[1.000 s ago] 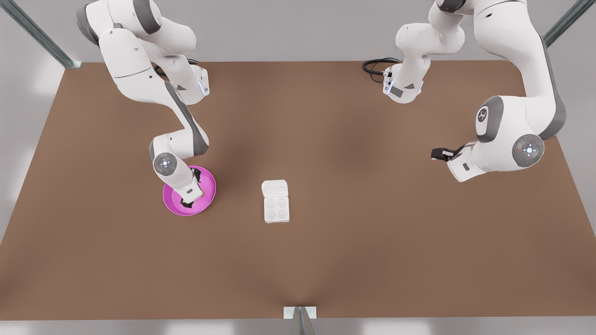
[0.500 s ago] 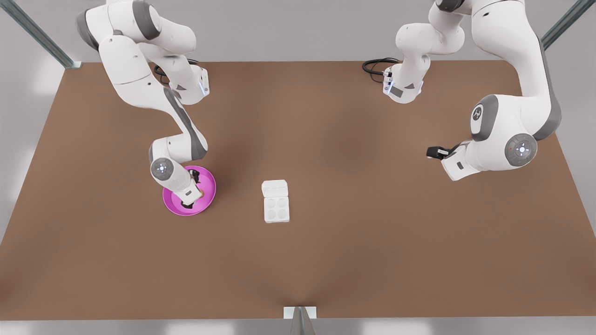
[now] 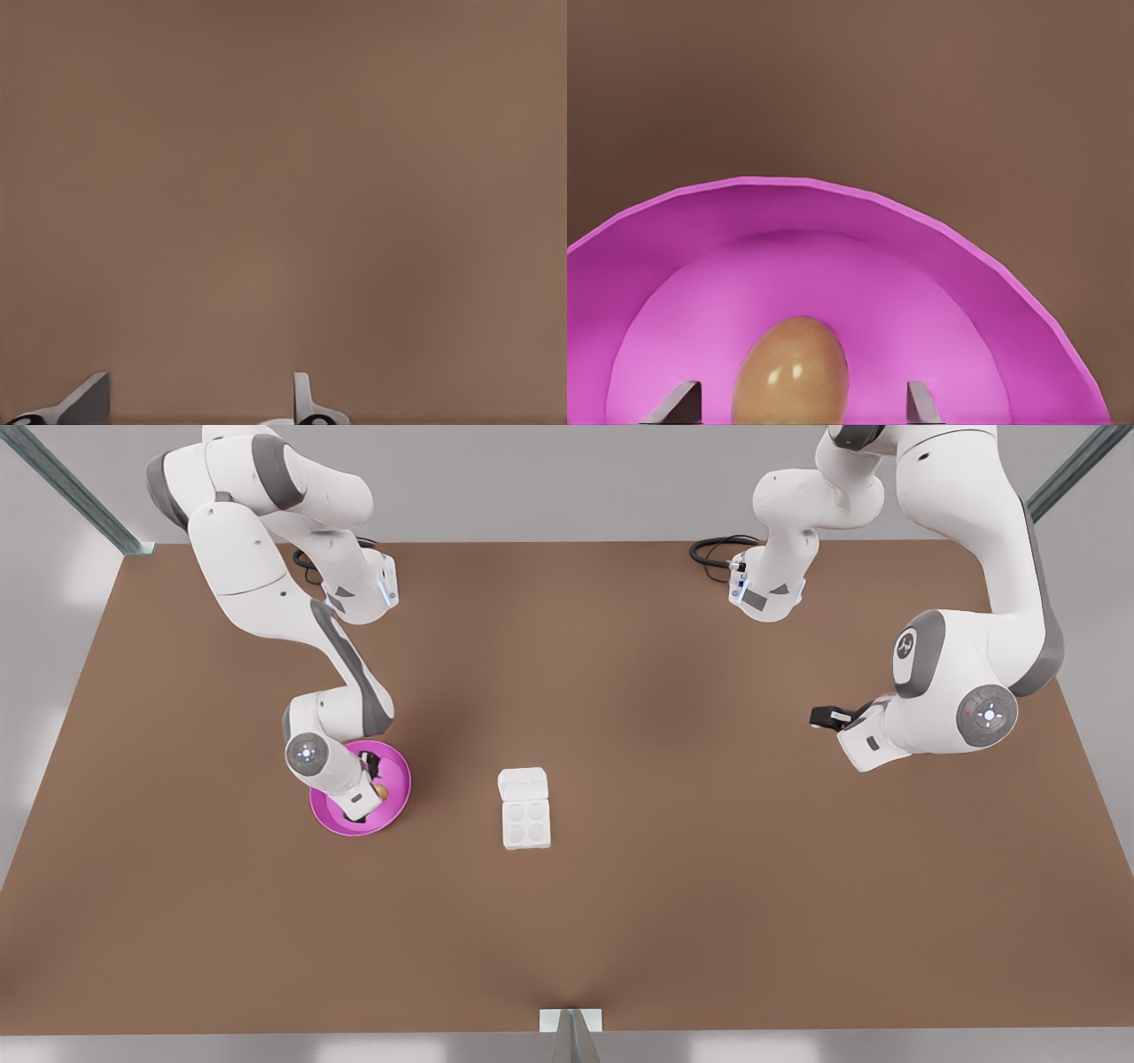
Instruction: Pack egg into the box and close the box lid
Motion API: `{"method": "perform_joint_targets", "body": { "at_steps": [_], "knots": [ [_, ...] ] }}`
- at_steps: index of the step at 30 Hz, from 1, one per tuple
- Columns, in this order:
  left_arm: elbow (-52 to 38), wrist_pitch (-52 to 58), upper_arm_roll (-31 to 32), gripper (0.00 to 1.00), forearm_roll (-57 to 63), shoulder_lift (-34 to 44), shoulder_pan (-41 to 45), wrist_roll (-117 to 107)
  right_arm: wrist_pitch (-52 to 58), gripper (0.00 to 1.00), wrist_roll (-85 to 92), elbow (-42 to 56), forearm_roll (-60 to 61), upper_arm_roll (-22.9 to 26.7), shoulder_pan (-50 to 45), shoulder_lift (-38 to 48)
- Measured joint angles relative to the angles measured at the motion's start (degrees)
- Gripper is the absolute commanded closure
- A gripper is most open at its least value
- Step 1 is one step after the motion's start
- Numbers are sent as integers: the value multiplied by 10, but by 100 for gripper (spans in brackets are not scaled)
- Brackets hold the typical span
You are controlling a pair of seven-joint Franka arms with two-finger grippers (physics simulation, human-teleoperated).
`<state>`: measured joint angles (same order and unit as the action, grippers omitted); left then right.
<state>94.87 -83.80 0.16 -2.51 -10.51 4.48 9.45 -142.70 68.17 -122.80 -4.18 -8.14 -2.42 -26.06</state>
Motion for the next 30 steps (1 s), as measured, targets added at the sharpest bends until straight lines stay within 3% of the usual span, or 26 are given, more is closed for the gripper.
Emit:
{"method": "perform_joint_targets", "body": {
  "at_steps": [12,30],
  "knots": [
    [0,-3,0,0,-1,-3,0,-1,5,38,-4,5,0,0,-1,-2],
    [-1,-1,6,0,-1,-4,1,-7,7,49,-7,10,1,-1,-2,-10]
  ]
}}
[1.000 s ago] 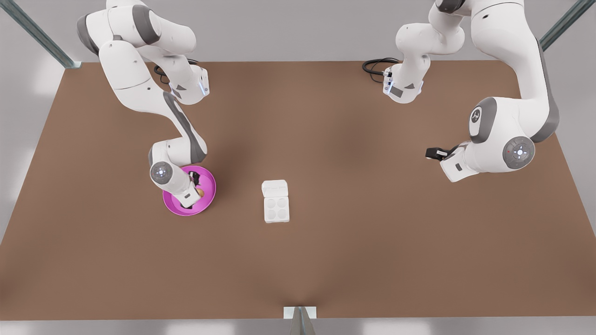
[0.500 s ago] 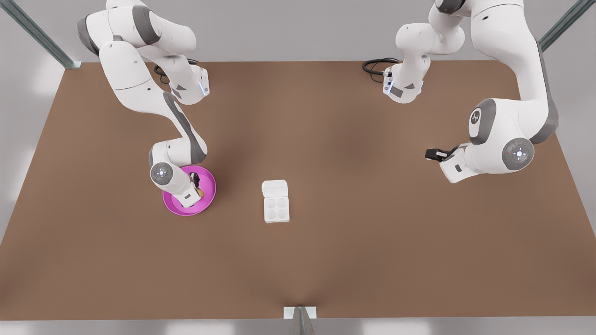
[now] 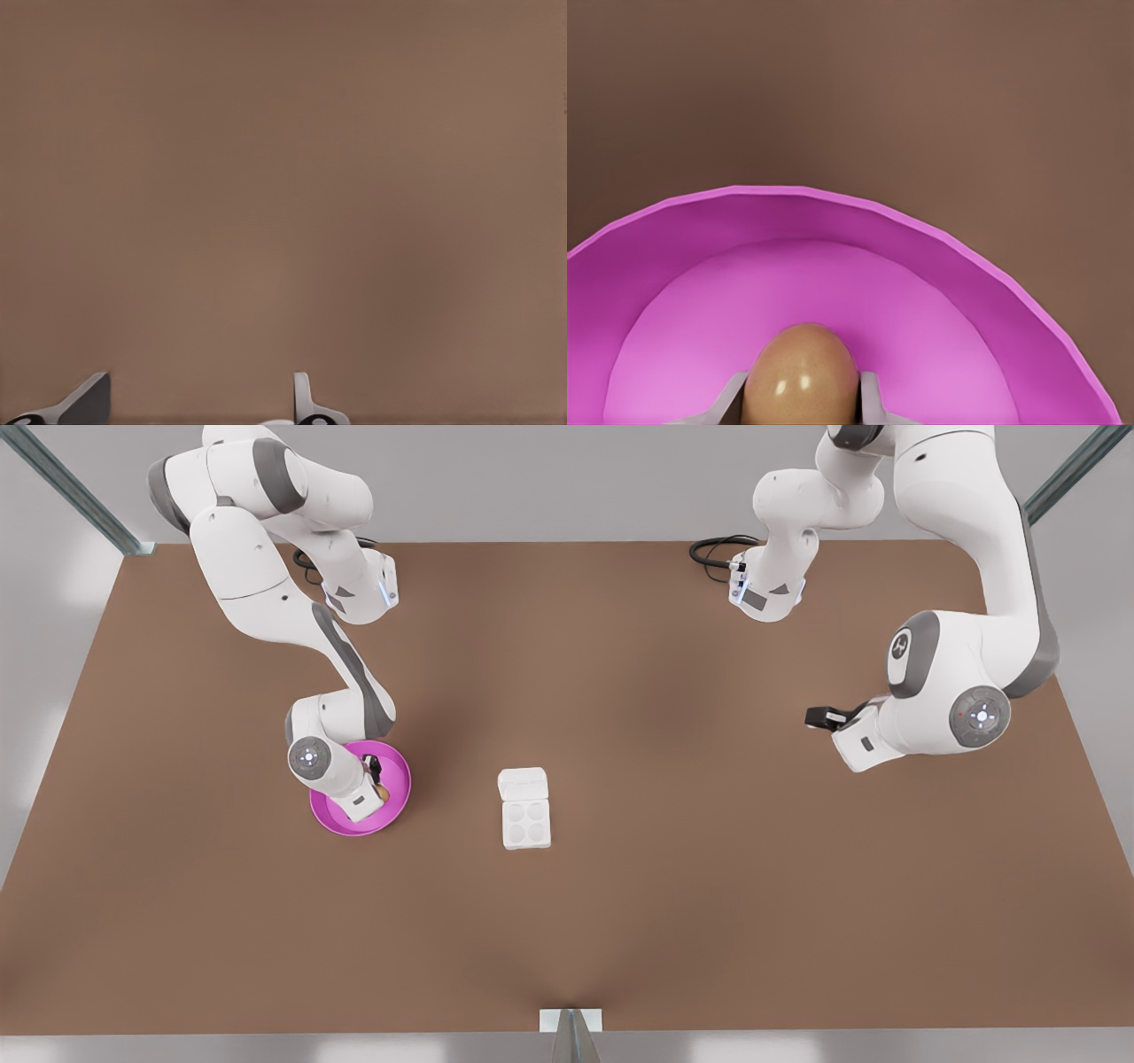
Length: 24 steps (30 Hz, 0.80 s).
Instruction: Pack egg into the box and close the box lid
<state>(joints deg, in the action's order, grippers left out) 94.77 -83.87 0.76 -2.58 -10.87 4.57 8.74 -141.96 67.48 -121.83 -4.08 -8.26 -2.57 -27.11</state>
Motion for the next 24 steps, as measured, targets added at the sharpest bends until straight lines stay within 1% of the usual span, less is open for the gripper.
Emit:
{"method": "perform_joint_targets", "body": {
  "at_steps": [9,14,24],
  "knots": [
    [0,-1,0,0,0,-3,-1,-3,4,49,0,0,7,0,3,1],
    [-1,4,2,0,0,-2,0,-6,8,52,1,0,14,-1,1,0],
    [0,5,3,0,0,-12,0,-12,16,53,3,1,27,-2,3,2]
  ]
}}
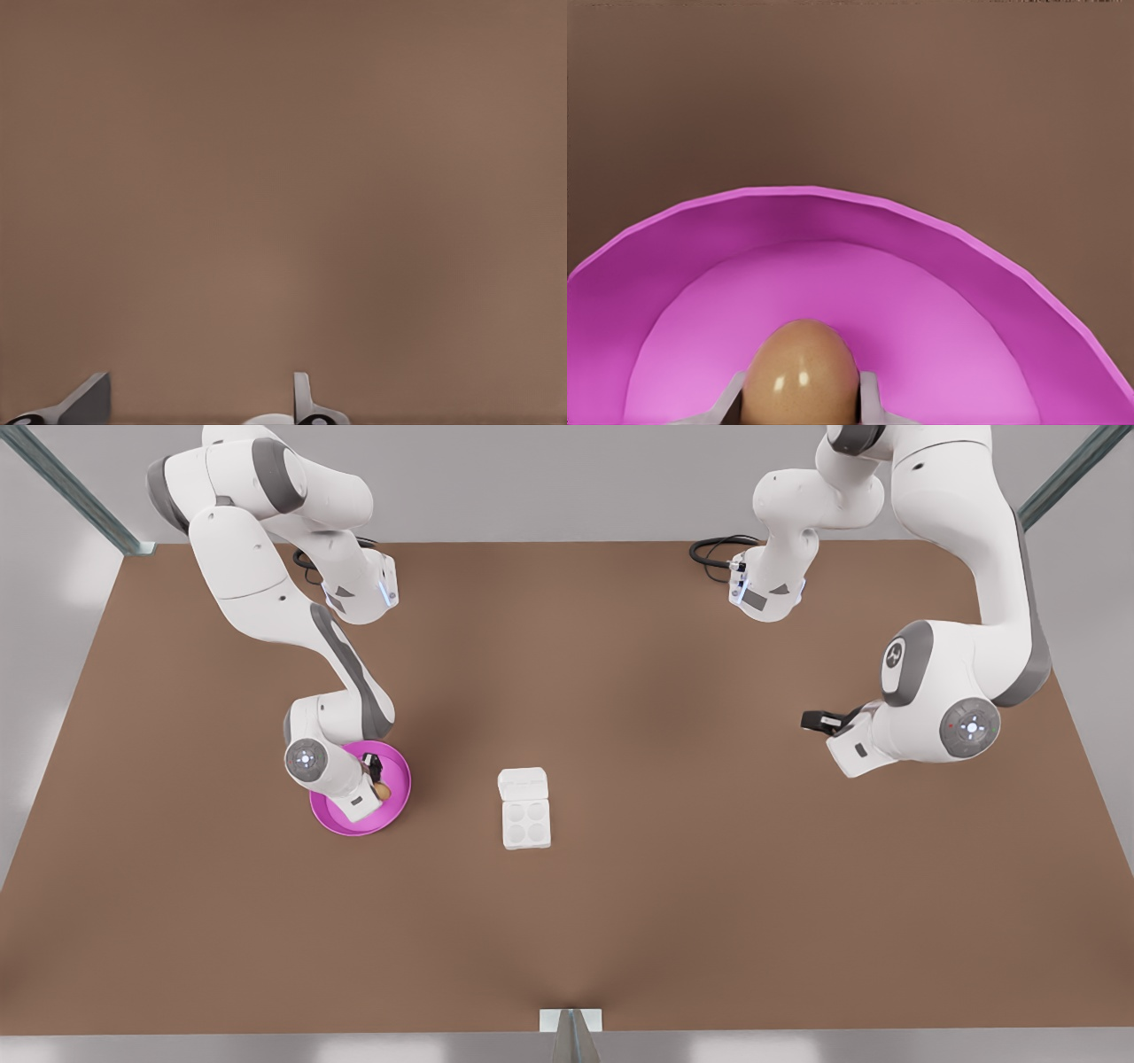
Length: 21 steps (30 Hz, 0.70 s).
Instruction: Pack egg into the box and close the box lid
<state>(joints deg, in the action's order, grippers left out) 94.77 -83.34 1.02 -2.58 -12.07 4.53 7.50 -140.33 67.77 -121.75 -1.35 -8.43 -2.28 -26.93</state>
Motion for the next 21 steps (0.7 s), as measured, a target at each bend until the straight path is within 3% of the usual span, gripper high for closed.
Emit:
{"method": "perform_joint_targets", "body": {
  "at_steps": [8,21],
  "knots": [
    [-7,1,5,0,0,0,-1,-5,57,53,3,30,31,-3,3,27],
    [-16,9,12,0,1,-5,-4,-22,311,54,-86,318,322,-11,-42,-88]
  ]
}}
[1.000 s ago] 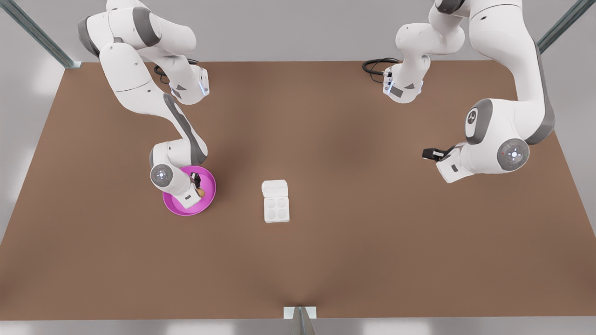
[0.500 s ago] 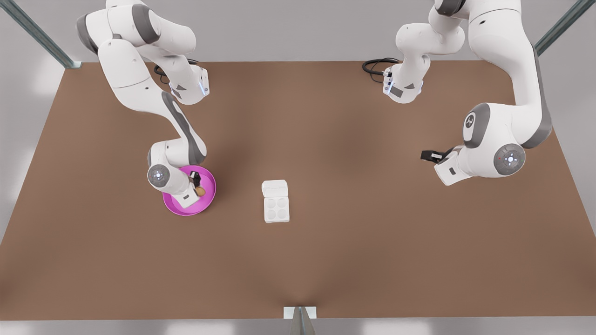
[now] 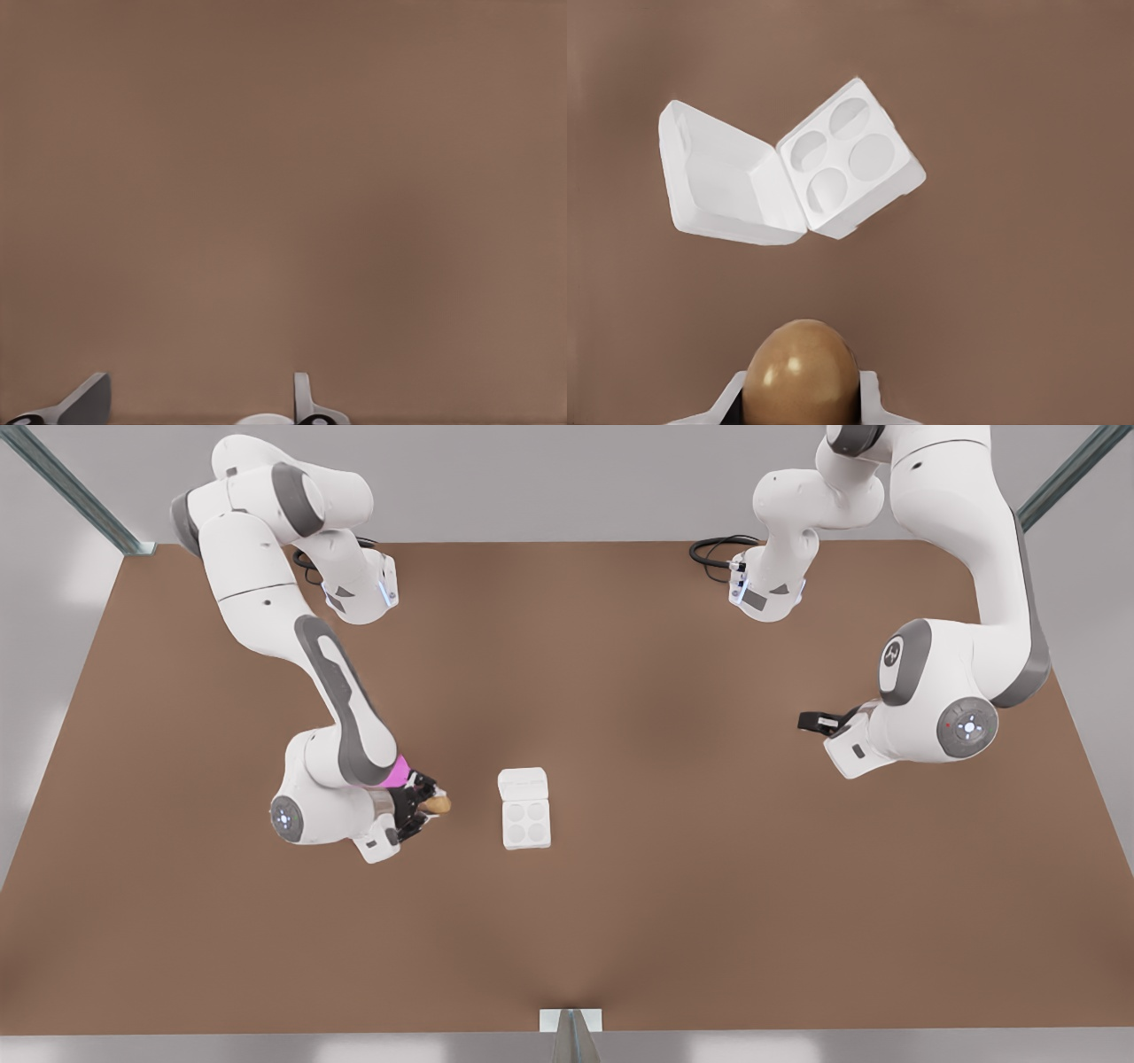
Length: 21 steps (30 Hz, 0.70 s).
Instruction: Pack egg into the box and close the box lid
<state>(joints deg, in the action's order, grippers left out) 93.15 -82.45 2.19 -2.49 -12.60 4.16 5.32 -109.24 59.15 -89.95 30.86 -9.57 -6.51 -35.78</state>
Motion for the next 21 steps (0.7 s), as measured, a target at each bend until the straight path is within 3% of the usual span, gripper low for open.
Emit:
{"method": "perform_joint_targets", "body": {
  "at_steps": [10,21],
  "knots": [
    [-4,2,0,0,0,0,2,-7,91,54,-182,87,273,1,7,-97],
    [-5,0,-1,0,1,-9,0,-11,99,55,-359,131,413,0,5,-169]
  ]
}}
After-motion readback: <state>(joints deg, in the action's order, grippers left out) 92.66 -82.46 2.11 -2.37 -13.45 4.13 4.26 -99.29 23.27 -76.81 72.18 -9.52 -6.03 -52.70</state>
